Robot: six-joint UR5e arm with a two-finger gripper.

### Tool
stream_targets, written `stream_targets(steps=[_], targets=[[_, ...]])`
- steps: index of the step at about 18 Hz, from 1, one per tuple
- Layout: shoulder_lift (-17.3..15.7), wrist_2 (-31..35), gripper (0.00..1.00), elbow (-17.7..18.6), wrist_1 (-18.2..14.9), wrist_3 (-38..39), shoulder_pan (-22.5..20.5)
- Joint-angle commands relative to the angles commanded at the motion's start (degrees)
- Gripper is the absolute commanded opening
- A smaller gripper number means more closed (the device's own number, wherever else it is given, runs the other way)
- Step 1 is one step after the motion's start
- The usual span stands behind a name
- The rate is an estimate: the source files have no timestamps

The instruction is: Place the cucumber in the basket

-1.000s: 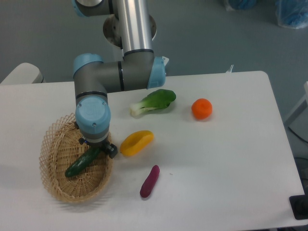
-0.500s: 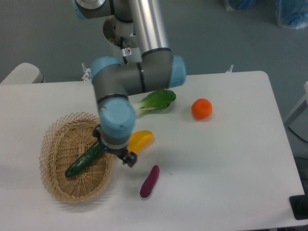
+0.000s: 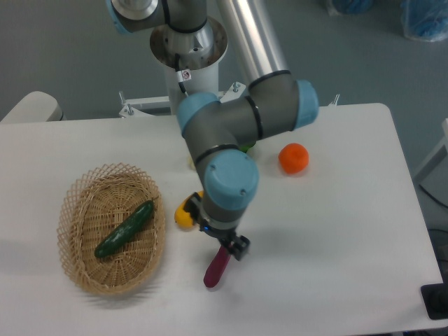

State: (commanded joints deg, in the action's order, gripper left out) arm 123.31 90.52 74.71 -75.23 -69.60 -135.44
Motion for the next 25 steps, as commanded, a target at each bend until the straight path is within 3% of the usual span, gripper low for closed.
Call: stream_targets(steps=[4,8,13,25], targets=[[1.9,-0.3,1.00,-2.3,0.2,-4.3,-1.9],[3.4,-1.7,1.00,-3.5,2.8,-10.6,-4.9],[6.2,-1.8,1.00,-6.9,2.8,-12.2,-5.3],[6.8,-1.6,1.00,-6.2,4.9,-12.3,-5.1]])
